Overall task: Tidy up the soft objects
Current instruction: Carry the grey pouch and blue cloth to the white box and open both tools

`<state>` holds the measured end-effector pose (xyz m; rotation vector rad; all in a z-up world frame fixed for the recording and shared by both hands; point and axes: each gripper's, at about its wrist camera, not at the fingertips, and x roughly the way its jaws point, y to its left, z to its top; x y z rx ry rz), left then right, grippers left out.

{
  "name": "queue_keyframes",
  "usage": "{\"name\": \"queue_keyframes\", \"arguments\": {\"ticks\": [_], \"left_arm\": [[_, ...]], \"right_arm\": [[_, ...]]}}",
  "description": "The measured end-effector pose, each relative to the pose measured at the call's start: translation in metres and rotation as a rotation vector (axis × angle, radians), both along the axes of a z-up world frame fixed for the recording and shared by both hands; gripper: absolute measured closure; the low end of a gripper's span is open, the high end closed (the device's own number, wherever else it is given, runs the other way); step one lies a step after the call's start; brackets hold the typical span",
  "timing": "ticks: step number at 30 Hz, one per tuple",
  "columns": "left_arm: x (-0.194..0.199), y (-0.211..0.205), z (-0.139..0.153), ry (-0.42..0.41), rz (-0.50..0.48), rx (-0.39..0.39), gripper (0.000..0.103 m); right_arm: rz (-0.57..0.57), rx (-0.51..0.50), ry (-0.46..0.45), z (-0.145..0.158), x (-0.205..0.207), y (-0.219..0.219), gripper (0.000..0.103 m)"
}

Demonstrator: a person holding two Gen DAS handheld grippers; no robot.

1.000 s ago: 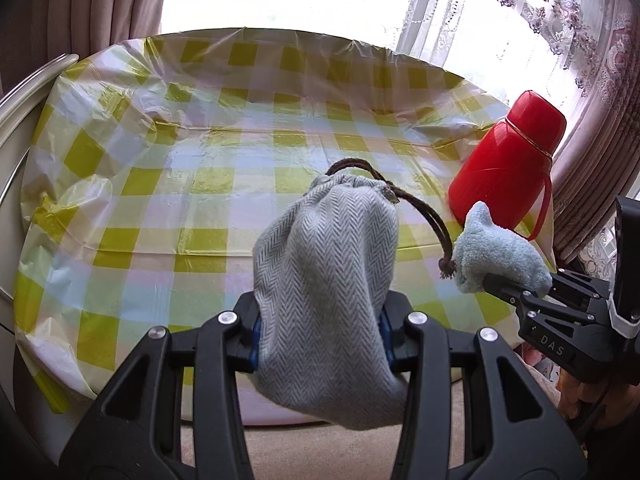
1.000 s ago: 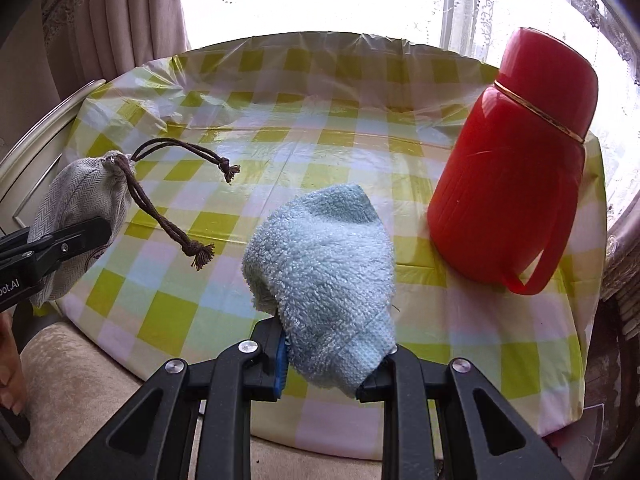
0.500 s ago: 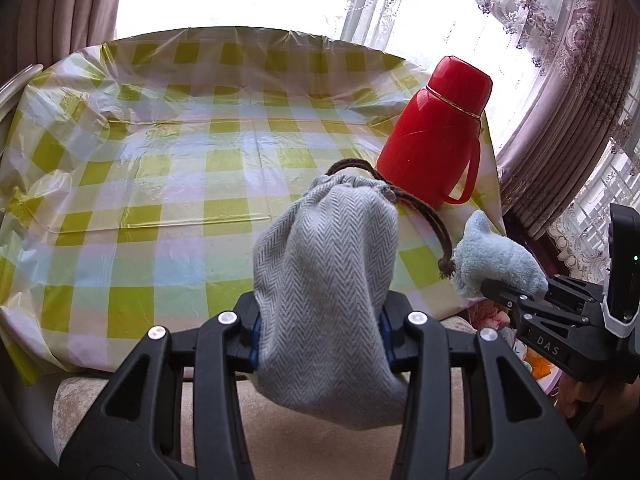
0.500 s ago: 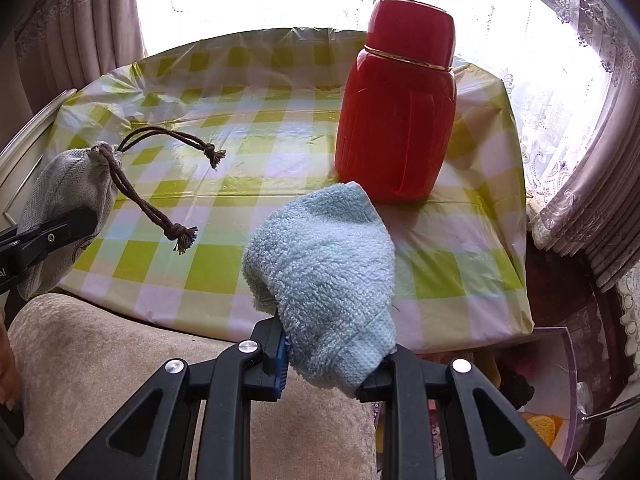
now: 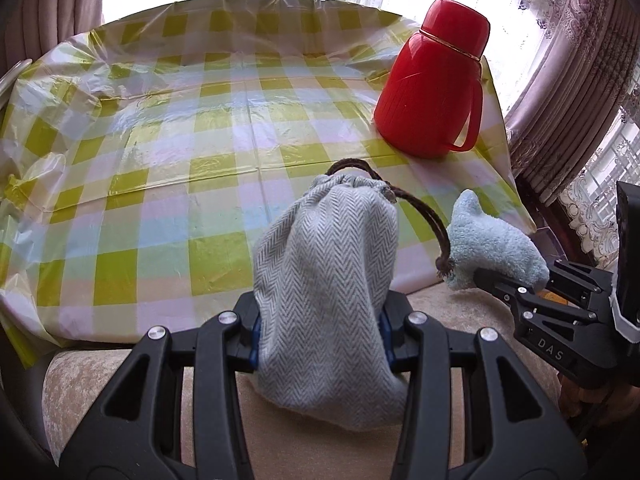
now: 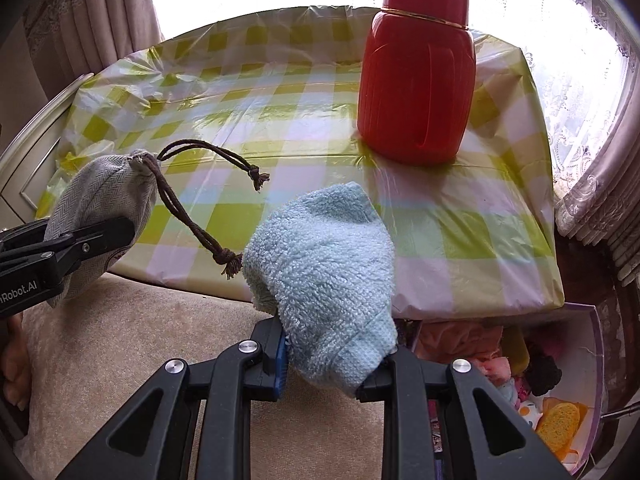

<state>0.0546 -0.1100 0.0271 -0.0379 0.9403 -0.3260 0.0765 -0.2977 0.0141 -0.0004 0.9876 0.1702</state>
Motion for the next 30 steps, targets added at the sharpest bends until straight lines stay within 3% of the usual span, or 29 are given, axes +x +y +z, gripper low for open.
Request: {"name": "queue_keyframes", "arguments": {"ticks": [9,15,23,30], "left_arm": [[-0.011,-0.026,0.01,-0.012,-0.048,-0.001,0.057],[-0.018,-0.053,0.023,0.007,-0.109,-0.108,0.057],[-0.031,-0.12,0.034,0.083,-0.271,-0.271,0.056],[-0.043,-0.178,0.03,0.153,-0.398,-0.277,0.055]], "right_arm": [[-0.077,-0.009,-0.043,0.01,-0.014,-0.031,0.078],[-0.165,-0.021,-0.045,0.014,-0.04,-0.077,0.078],[-0.353,-0.065,-0.032,0.025,-0.084,-0.168,0.078],[-0.457,-0.112,-0.028,0.032,-0.104,-0.212,0.078]]}}
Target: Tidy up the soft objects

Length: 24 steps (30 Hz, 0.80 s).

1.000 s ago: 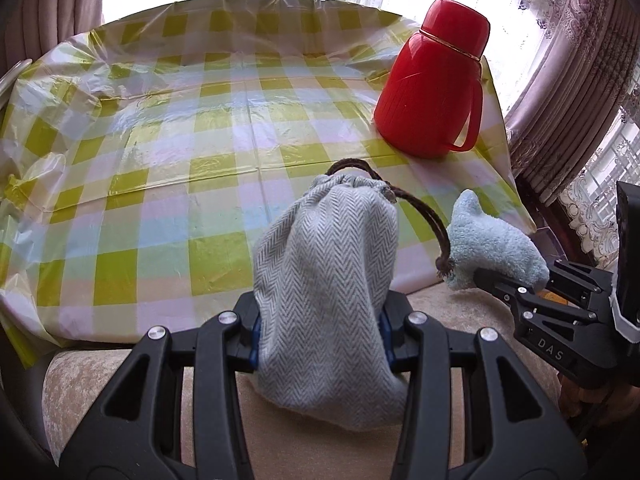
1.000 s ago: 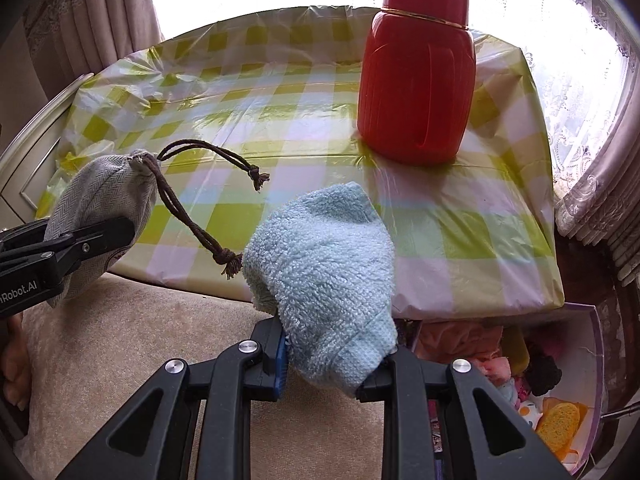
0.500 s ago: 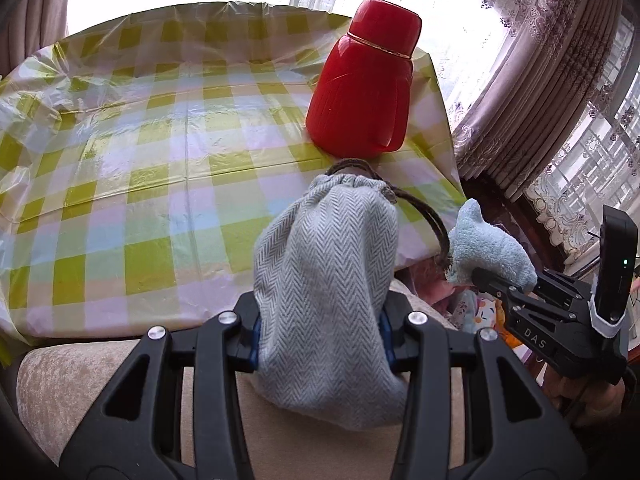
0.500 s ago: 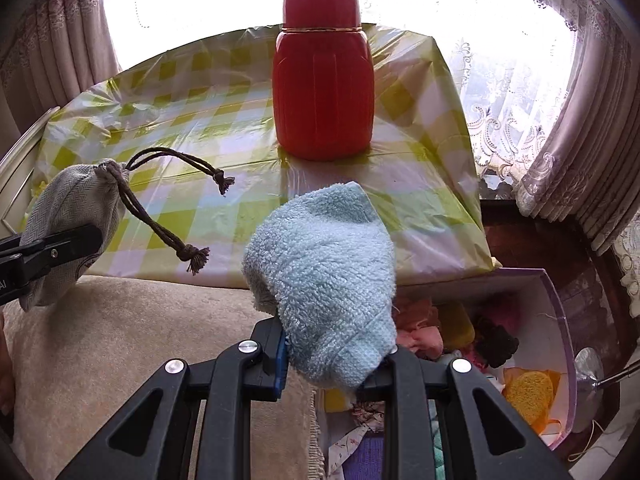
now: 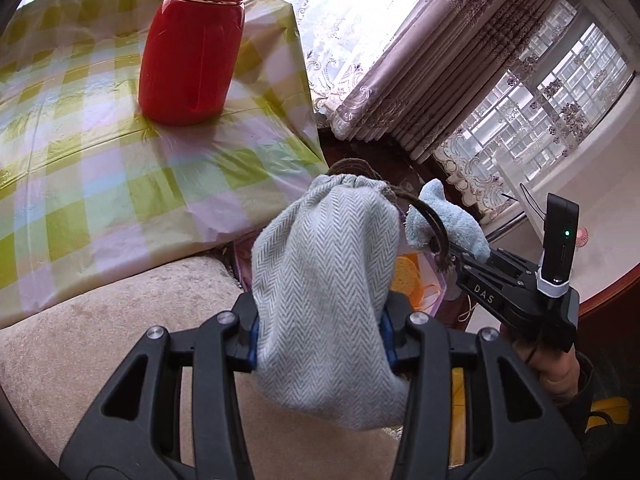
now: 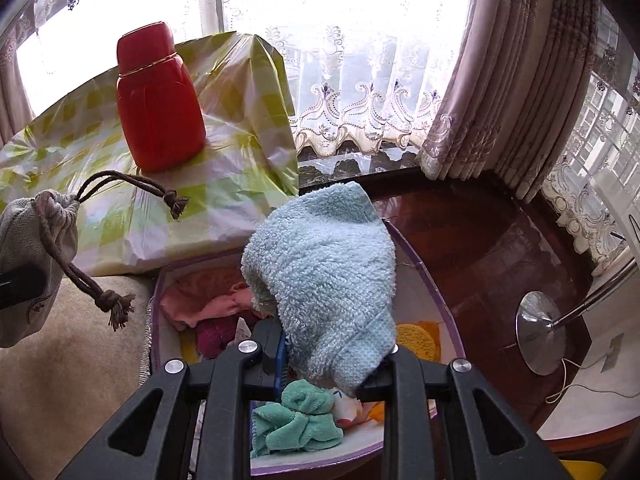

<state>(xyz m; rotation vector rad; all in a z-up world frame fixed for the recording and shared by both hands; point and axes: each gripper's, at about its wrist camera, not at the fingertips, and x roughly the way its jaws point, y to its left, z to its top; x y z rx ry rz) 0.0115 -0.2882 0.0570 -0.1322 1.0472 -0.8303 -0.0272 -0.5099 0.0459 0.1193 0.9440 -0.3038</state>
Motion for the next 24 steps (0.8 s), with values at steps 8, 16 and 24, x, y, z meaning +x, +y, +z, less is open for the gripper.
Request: {"name": "queue_keyframes", "arguments": {"ticks": [8,16,24], "left_arm": [[-0.001,-0.036,-0.011,0.062,-0.087,0.002,0.022],[0.001,-0.008,-0.023,0.108,-0.01,0.019,0.021],[-0.02,0.008,-0.029,0.073,-0.021,0.05,0.014]], "right_arm": [[-0.061,-0.01,0.004,0.002,-0.008,-0.016,0.068],[-0.057,0.019,0.034,-0.012,-0.012,-0.002,0.039],[0.032,0.069,0.129,-0.04,-0.009,0.043,0.035]]}}
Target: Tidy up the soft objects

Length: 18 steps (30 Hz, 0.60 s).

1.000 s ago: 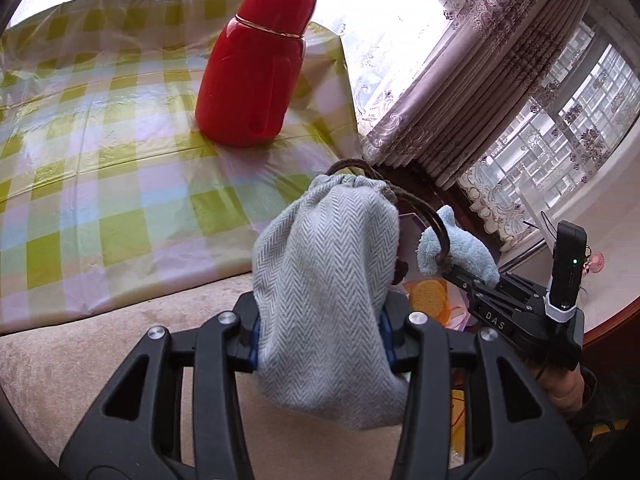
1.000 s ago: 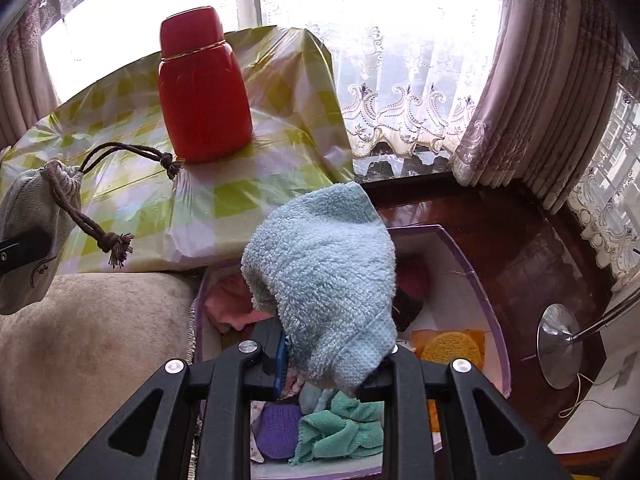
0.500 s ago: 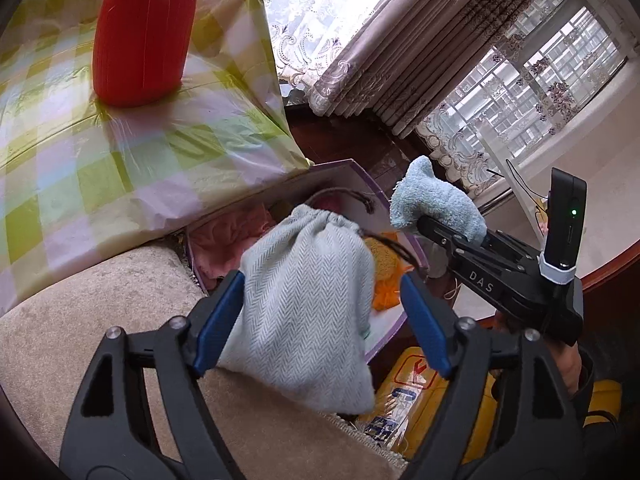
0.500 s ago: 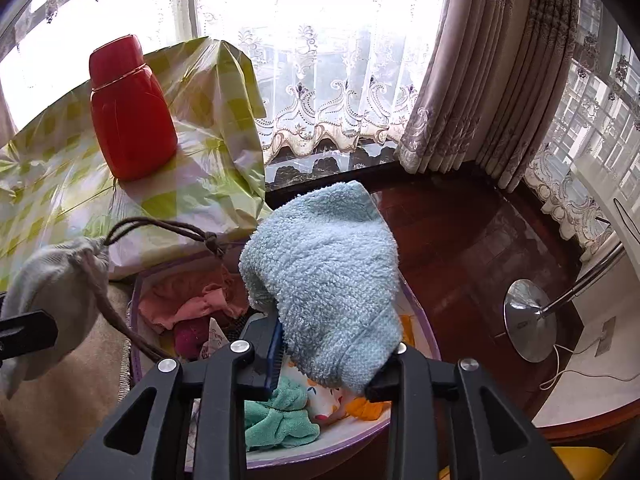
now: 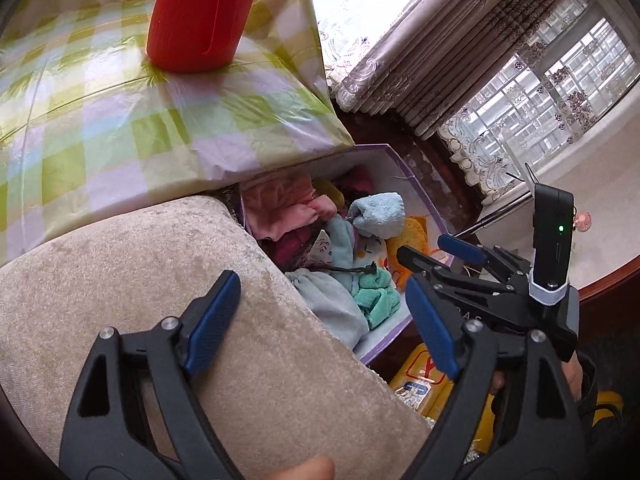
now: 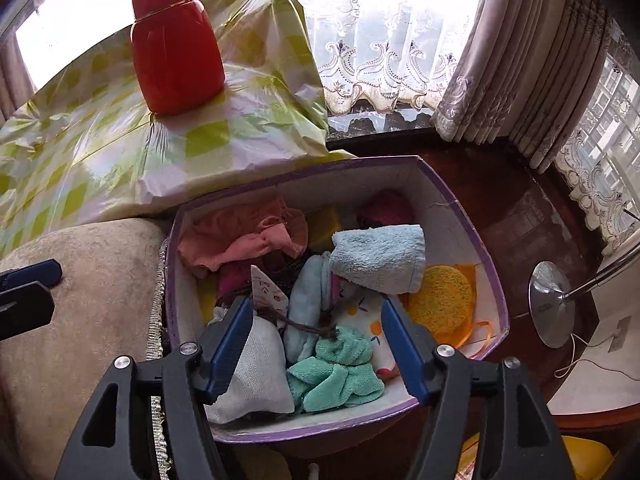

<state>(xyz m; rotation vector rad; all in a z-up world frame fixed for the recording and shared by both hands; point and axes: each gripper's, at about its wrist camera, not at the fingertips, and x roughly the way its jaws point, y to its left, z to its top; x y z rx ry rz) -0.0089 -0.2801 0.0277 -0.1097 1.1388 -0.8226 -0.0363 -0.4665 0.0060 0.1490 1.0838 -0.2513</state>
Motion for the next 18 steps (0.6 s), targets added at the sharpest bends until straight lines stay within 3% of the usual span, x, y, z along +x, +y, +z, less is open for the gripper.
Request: {"name": "queue_keyframes", "arguments": {"ticks": [4,12,18], "left_arm": [[-0.001,-0.003,-0.004,-0.006,-0.016,0.017,0.011],[-0.007,-0.012,-0.009,-0.034,-0.04,0.053,0.003],[-0.006,-0.014,-0.011,-0.023,-0.032,0.045,0.001]], "right_arm": [[-0.038,0.032,-0.014,0.0,-0.009,0.003,0.035],[-0.109,-0.035,0.003,0.004,-0.017,-0.002,0.035],[-0.153,-0.137,0.031,0.008,-0.016,-0.002,0.024]]}}
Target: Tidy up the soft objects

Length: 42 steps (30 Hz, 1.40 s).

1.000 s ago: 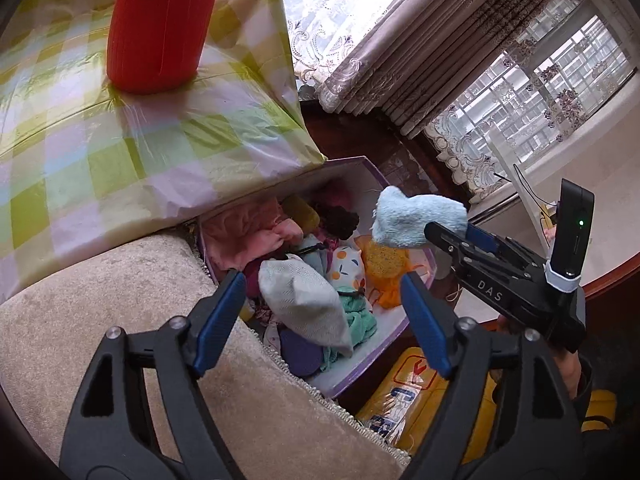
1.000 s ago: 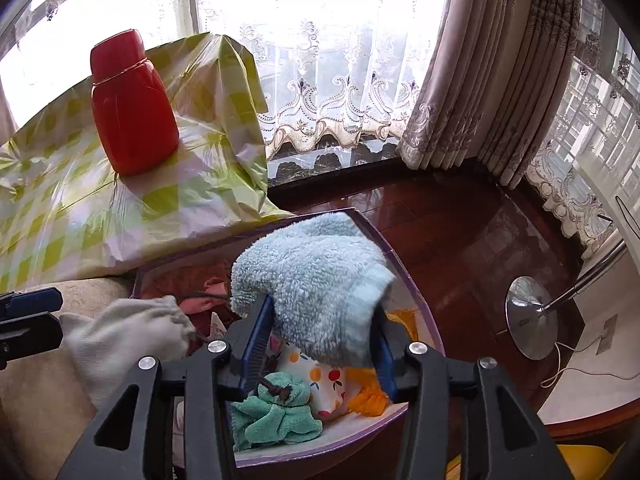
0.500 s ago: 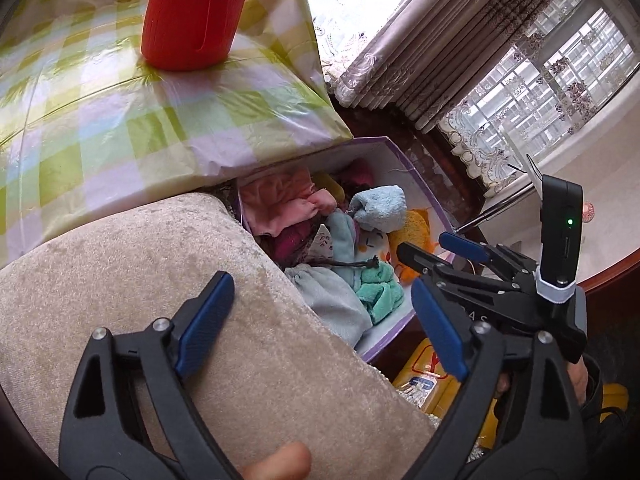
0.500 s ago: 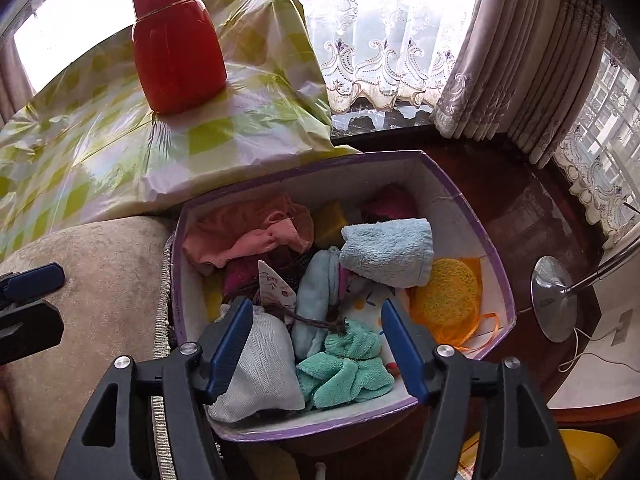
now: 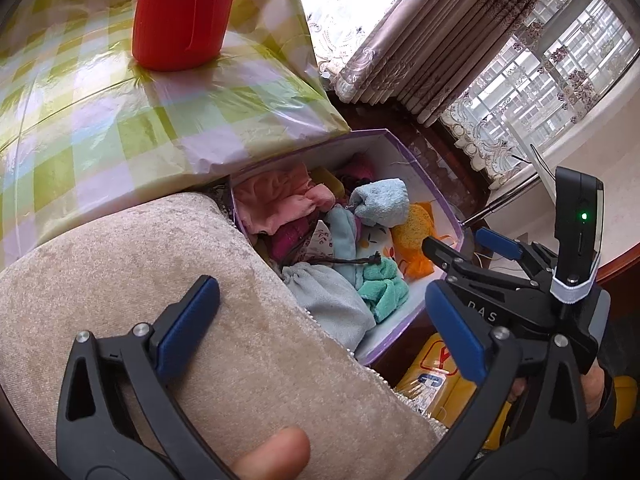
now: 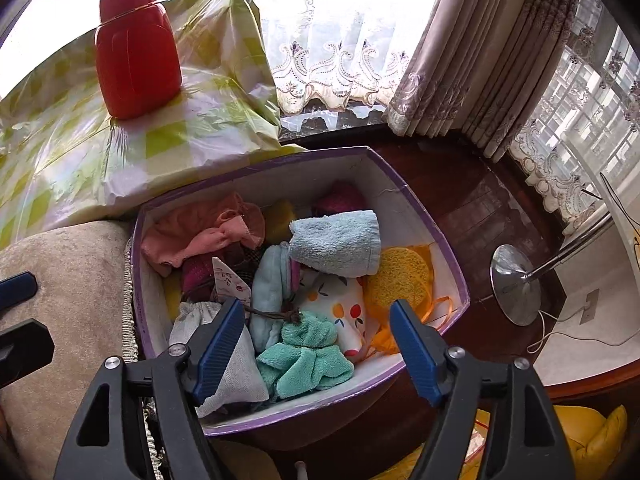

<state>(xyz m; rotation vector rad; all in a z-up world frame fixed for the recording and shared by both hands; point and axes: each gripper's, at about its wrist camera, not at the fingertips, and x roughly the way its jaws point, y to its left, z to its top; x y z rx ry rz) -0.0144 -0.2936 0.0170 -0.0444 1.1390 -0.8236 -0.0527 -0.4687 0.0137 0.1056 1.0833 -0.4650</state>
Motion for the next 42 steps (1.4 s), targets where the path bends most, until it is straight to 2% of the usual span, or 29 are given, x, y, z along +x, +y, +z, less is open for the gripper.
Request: {"name": "queue_keyframes", "arguments": {"ticks": [9,15,17,22,27,35,42], "left_arm": [[0.0,-0.009,-0.004,-0.016,-0.004,0.051,0.001],[0.0,-0.013,-0.006,-0.027,-0.01,0.073,0.001],[0.0,-0.012,-0.007,-0.027,-0.011,0.07,0.001],[0.001,-0.011,-0.006,-0.026,-0.014,0.059,0.001],[0.0,-0.013,-0.006,-0.033,-0.023,0.065,0.001],[0.0,-0.015,-0.007,-0.038,-0.029,0.073,0.001],[0.0,-0.015,-0.005,-0.046,-0.034,0.043,0.0]], "right_arm": [[-0.102,-0.128,-0.043,0.018,-0.005,-0.01,0.024],[-0.12,-0.168,-0.046,0.015,-0.004,-0.01,0.024],[-0.114,-0.152,-0.04,0.011,-0.005,-0.01,0.024],[-0.11,-0.04,-0.057,0.008,-0.01,-0.017,0.024],[-0.104,-0.041,-0.036,0.005,-0.008,-0.014,0.024],[-0.088,0.01,-0.044,0.003,-0.008,-0.012,0.024],[-0.088,0.023,-0.04,0.001,-0.007,-0.012,0.024]]}}
